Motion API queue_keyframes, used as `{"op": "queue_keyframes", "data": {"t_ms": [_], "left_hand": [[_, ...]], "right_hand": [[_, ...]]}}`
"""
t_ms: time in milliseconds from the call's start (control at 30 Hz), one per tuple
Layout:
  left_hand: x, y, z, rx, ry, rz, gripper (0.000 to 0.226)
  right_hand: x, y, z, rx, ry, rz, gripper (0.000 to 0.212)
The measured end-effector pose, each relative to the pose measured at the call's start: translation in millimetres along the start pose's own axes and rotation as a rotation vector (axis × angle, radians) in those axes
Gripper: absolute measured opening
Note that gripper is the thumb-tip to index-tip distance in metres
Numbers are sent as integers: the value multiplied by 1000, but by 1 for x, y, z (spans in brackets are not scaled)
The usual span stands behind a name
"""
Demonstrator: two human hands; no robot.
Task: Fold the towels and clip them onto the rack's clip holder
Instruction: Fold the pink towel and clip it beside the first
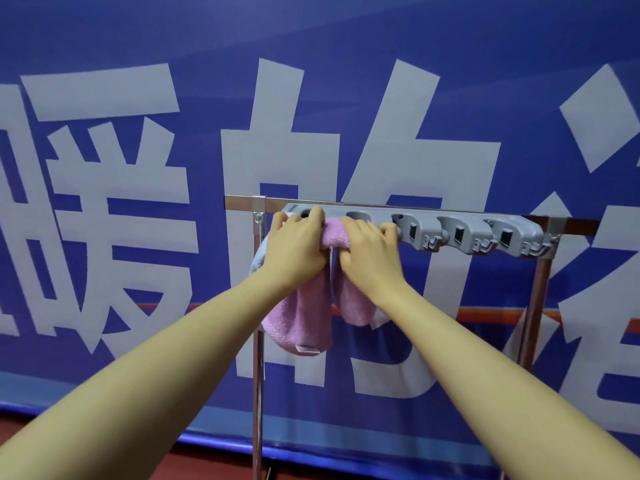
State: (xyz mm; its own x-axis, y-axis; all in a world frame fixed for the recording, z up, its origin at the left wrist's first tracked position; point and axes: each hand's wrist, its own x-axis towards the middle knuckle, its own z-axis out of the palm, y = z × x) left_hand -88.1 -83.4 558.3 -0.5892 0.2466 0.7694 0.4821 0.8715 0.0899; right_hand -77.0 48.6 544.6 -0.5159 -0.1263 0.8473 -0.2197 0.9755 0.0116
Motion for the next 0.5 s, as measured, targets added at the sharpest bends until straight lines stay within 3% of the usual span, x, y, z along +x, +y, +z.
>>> {"op": "queue_keyframes", "data": {"t_ms": [133, 333, 500], "left_hand": [[-14, 2, 9, 158, -16, -7, 27], [5, 9, -1, 133, 86, -67, 25], [14, 13, 4, 134, 29, -63, 31]], "right_hand": [[3, 3, -4, -7, 21, 33, 26], [14, 9, -7, -23, 122, 56, 42], [8, 12, -2, -66, 84, 53, 48]]}}
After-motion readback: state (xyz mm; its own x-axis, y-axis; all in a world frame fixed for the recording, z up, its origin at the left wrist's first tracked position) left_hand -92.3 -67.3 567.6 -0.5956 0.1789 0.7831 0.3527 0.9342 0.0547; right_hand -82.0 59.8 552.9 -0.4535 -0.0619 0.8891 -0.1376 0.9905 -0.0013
